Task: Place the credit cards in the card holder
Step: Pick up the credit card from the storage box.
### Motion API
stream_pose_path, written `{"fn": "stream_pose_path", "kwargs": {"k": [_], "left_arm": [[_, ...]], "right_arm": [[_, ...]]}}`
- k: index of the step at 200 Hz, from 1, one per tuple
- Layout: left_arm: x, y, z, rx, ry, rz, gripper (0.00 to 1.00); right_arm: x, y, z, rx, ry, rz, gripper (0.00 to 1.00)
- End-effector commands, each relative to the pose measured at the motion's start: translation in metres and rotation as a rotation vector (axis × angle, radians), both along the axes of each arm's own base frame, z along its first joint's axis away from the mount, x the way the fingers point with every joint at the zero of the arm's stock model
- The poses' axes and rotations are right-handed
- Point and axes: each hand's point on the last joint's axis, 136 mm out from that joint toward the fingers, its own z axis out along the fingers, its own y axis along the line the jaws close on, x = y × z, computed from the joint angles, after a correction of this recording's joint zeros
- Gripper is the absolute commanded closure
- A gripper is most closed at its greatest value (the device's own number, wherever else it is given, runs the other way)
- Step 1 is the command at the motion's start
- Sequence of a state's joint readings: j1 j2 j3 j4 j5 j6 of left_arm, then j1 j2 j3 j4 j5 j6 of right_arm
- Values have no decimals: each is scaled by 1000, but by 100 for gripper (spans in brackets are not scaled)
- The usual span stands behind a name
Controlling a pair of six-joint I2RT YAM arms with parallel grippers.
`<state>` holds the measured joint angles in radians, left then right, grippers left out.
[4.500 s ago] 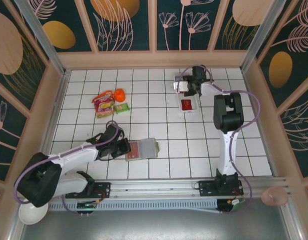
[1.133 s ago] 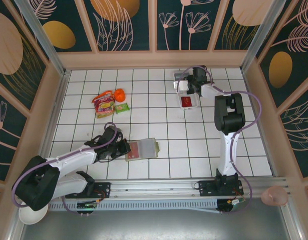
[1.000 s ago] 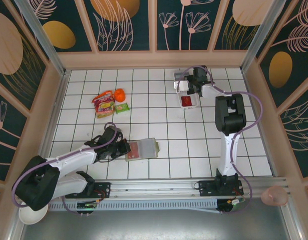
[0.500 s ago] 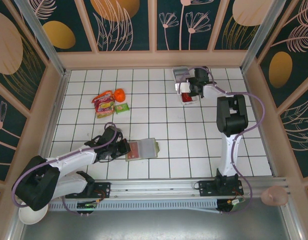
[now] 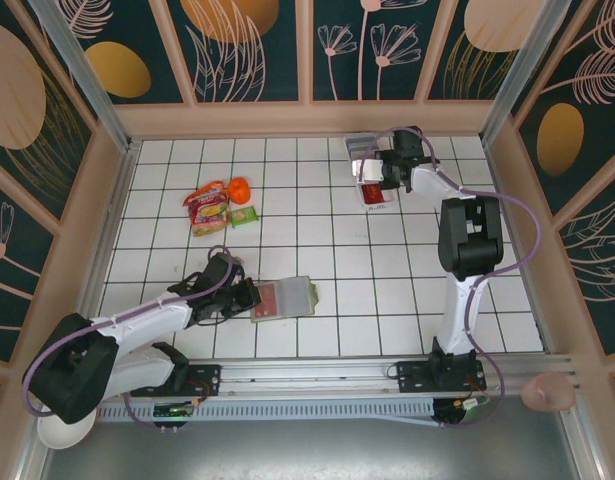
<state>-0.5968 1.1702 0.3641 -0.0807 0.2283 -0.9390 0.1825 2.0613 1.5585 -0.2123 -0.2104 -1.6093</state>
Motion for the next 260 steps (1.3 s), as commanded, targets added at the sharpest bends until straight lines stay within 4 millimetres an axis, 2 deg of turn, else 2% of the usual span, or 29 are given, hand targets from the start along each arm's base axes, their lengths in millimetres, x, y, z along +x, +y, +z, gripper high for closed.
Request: {"fn": "stream_pose_path", "kwargs": {"k": [1,37,109,150,172,189,208,260], "left_arm": [[-8,2,-3,-2,25,4,100],[-7,3,-3,-1,23,14,100],[-6,2,-5,8,35,12,100],[-5,2,-4,9,34,14,100],[-6,4,-4,10,29,22,100],[-6,4,-4,7,29,24,100],[-6,5,-3,7,25,23,100],[-8,6,-2,-1,15,25,100]], "right_arm": [[10,-4,13,24,-56,-26,100],[28,-3,21,48,-117,-46,100],[51,1,18,78,-148,-76,100],[59,2,28,127,-171,-111,100],[65,1,40,153,-214,-141,100],[68,1,56,206,-240,-171,100],[63,5,74,266,-235,-188,100],[14,23,163,627,-152,-231,100]]}}
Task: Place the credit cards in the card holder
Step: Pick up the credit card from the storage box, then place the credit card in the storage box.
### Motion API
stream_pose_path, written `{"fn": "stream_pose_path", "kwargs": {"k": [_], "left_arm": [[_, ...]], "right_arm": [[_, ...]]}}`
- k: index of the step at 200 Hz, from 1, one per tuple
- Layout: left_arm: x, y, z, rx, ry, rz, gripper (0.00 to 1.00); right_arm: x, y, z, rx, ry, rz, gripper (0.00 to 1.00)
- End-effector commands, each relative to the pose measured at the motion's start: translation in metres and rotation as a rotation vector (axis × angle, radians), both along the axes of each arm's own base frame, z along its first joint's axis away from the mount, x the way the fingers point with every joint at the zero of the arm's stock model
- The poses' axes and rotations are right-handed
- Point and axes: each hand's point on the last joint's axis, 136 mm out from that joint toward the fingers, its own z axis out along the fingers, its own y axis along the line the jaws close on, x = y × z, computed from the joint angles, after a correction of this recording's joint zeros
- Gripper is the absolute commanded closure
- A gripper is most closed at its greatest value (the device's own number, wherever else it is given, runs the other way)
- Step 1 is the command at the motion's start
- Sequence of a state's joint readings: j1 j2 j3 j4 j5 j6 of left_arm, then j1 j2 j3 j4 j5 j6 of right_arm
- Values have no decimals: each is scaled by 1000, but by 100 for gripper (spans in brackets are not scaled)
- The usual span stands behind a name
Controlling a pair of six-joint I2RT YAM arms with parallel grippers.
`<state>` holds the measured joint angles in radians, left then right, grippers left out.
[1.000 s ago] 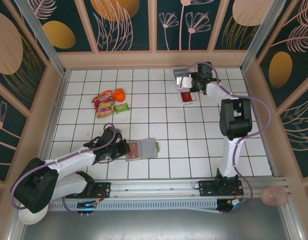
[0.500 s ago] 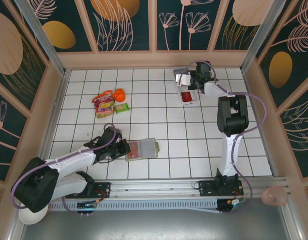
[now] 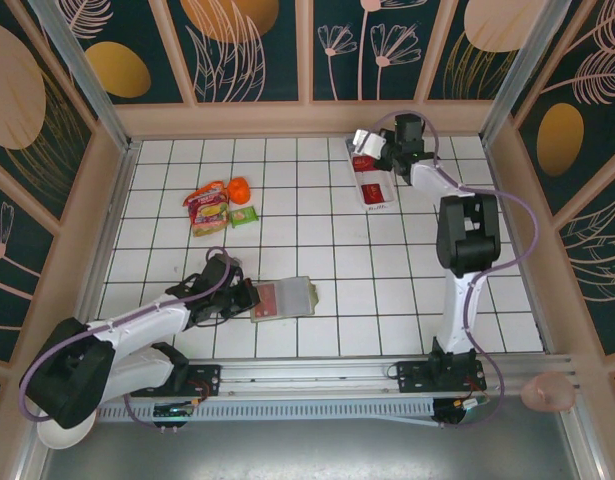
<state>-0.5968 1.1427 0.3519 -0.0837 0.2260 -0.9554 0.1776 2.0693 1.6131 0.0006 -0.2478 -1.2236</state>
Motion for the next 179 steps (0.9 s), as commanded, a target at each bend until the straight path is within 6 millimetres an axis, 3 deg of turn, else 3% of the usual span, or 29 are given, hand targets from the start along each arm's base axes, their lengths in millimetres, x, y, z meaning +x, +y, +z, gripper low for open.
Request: {"fn": "stream_pose_path", "kwargs": {"k": [1,31,67,93,119,147,179], "left_arm": [[-6,4,-4,8,18,11,100],[-6,2,-1,-12,3,8,100],[-7,2,-1,-17,4,2,100],[-9,2,-1,-18,3,-4,100],[-7,1,0,-21,-5,-3,100],[-7,-2,0,-34,-2,-9,100],[-8,-3,1,-41,0,-18,100]], "right_arm": [[-28,12,105,288,-68,-21,100],[-68,21,135,545,87,-48,100],[-103,11,138,762,287,-96,100],[-103,-7,133,936,429,-232,100],[-107,-16,115,1118,643,-424,100],[-124,-6,99,1266,872,-513,100],[-120,-27,87,1228,731,-626,100]]}}
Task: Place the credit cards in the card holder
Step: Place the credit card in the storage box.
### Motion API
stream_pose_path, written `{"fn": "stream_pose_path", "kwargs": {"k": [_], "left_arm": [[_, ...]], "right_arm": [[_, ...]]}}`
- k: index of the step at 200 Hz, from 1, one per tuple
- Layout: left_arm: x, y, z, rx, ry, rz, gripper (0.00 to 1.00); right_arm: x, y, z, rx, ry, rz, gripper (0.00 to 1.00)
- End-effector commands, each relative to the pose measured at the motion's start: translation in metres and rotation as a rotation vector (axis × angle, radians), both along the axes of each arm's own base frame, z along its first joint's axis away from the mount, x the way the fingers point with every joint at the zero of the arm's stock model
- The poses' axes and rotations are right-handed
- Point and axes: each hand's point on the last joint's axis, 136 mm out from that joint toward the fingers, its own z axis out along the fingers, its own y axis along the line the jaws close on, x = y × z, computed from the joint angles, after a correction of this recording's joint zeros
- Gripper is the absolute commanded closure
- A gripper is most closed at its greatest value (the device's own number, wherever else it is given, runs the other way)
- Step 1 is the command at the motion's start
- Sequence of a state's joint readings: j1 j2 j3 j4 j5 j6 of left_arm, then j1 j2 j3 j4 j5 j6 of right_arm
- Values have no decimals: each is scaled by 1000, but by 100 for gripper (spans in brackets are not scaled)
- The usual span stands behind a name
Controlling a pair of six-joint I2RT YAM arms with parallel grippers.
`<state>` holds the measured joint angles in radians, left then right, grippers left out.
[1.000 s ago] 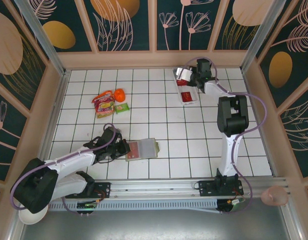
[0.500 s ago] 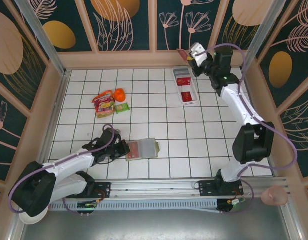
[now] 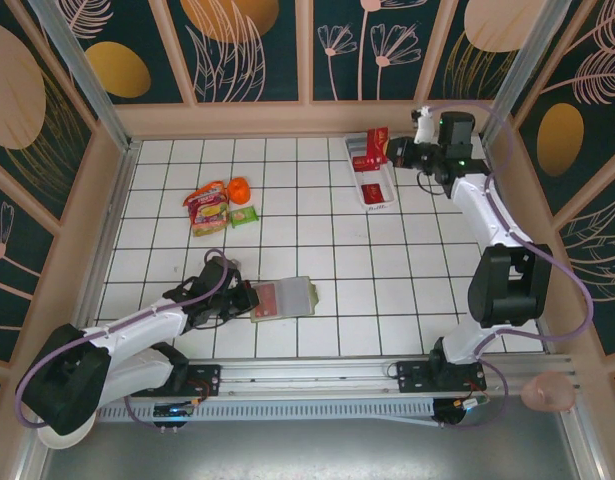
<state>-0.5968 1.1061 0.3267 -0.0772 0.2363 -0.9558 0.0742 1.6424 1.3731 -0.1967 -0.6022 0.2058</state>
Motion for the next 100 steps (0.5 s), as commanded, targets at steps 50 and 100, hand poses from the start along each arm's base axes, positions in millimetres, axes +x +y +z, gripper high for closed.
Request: {"fn": "stream_pose_path", "kwargs": {"k": [50,100], "left_arm": [[-4,-1,-1,-18,7,-5,100],[-4,-2,-1,-20,8,-6,100]], "right_arm": [[28,-29,-49,-99,157,-185,100],[48,-33,-112,-149,342,-198,100]]}}
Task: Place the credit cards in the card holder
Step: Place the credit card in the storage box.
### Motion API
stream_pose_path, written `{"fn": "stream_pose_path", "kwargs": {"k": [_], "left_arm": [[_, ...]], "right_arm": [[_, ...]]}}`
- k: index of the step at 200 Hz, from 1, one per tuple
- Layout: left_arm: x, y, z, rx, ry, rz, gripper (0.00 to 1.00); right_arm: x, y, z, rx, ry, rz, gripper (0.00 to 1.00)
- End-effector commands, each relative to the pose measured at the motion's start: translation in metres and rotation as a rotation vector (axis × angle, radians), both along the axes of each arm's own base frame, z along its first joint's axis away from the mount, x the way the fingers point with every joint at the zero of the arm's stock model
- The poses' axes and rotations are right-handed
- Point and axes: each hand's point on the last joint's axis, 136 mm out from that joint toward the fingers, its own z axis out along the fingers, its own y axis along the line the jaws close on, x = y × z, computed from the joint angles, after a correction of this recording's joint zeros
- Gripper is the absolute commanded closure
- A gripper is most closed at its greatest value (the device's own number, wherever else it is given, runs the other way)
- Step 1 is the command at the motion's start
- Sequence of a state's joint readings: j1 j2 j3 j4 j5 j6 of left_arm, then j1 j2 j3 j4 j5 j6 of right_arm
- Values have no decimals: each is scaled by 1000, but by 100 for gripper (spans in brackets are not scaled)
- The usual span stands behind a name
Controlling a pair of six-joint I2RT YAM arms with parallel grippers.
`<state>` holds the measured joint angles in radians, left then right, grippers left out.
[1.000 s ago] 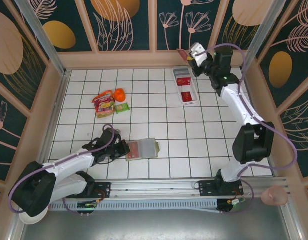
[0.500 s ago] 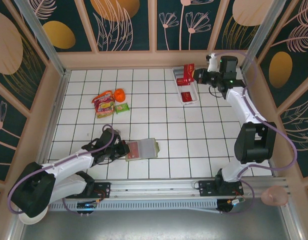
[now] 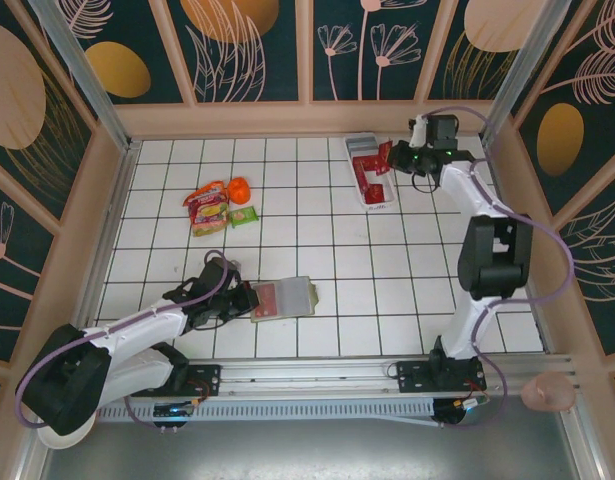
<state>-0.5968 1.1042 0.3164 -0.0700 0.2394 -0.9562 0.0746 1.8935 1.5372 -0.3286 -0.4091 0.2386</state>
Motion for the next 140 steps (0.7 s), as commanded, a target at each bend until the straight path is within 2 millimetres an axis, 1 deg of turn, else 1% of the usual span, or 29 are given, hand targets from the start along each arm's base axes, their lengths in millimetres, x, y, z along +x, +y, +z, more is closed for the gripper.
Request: {"fn": "stream_pose_path", "kwargs": {"k": [1,24,36,57,77,101,140], "left_arm": [[-2,-3,1,-19,5,-5,100],[-2,-3,1,-18,6,-6,100],[-2,-3,1,-16,8,-5,100],[-2,-3,-1,-16,10,-5,100],[-2,-4,-1,-16,14,-7,100],[-1,-4,-1,-17,12,-7,100],[-1,-5,0,-16,14,-13,100]], "right_arm": [[1,-8,-30,-29,117,-31,100],[6,-11,-42,-42,130,-45,100],[6,-7,-45,-21,131,-30,100],[8,-7,-52,-23,150,-27,100],[9,-14,-59,-66,166,-39,100],[8,-21,-68,-104,190,-52,95],[8,-35,-81,-192,217,-79,95]]}}
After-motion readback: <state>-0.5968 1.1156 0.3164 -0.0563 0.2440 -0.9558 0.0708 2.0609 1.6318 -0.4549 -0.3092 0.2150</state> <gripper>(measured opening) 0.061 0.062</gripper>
